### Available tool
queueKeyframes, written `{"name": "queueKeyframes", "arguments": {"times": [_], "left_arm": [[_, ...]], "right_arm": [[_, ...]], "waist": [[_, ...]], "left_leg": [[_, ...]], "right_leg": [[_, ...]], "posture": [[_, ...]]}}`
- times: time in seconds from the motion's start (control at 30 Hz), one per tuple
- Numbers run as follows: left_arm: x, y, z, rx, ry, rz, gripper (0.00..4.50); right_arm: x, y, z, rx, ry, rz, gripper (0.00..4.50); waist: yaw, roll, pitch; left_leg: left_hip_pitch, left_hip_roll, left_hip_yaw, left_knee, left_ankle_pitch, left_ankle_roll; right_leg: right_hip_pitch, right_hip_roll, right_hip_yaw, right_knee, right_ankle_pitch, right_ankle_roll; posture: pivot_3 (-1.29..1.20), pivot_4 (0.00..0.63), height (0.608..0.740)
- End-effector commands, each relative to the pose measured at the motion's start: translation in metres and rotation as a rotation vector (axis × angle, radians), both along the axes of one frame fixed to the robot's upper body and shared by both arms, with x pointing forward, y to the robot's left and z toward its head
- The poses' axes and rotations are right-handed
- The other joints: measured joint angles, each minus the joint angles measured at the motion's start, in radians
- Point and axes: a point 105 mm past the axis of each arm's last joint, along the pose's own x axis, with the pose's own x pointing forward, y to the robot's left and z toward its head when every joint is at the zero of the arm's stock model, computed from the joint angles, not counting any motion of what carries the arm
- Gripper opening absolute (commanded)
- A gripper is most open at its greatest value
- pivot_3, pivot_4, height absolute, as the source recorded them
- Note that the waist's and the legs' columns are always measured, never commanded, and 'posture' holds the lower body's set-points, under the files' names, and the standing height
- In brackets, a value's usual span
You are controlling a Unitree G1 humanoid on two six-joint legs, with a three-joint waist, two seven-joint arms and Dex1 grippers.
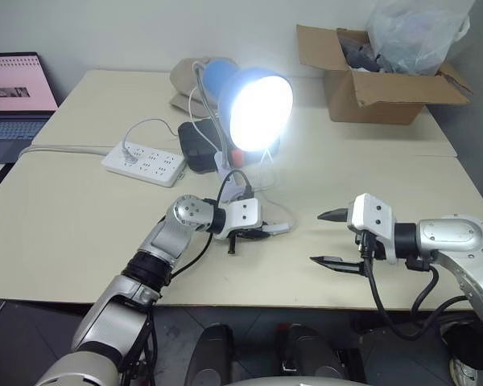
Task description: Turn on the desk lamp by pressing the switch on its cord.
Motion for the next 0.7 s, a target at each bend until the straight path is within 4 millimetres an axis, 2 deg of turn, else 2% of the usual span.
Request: {"name": "queueKeyframes", "arguments": {"times": [0.03,0.23,0.4,0.57,0.7], "left_arm": [[0.002,-0.005,0.022,-0.078,-0.032,-0.024,1.88],[0.011,0.008,0.054,-0.139,-0.151,0.026,3.03],[0.004,0.034,0.077,-0.132,-0.161,0.048,3.03],[-0.021,0.097,0.081,-0.018,-0.123,0.142,3.03],[-0.045,0.126,0.086,-0.043,-0.015,0.241,3.03]], "right_arm": [[-0.001,-0.001,0.009,-0.009,-0.050,-0.001,4.50],[0.002,-0.002,0.008,-0.013,-0.047,-0.004,4.50],[0.005,-0.004,0.010,-0.017,-0.050,0.002,4.50],[0.009,-0.012,0.015,0.000,-0.061,-0.021,4.50],[0.009,-0.024,0.020,0.026,-0.087,-0.039,4.50]], "waist": [[0.000,0.000,0.000],[-0.001,0.000,0.000],[-0.006,0.000,0.000],[-0.020,0.000,0.000],[-0.013,0.000,0.000]], "left_leg": [[0.000,0.000,0.000,0.000,0.000,0.000],[0.000,0.001,0.000,0.000,0.000,0.000],[0.000,0.000,0.000,0.000,0.000,0.000],[0.000,0.001,0.000,-0.001,0.000,0.000],[0.001,0.001,0.000,-0.003,0.000,0.000]], "right_leg": [[0.000,0.000,0.000,0.000,0.000,0.000],[0.000,0.000,0.000,0.000,0.000,0.000],[0.000,0.000,0.000,0.000,0.000,0.000],[-0.001,0.000,0.001,0.000,0.000,-0.001],[-0.001,0.000,-0.001,0.000,-0.001,-0.002]], "posture": [[0.00,0.150,0.740],[0.00,0.150,0.740],[0.00,0.150,0.740],[0.00,0.150,0.740],[0.00,0.150,0.740]]}}
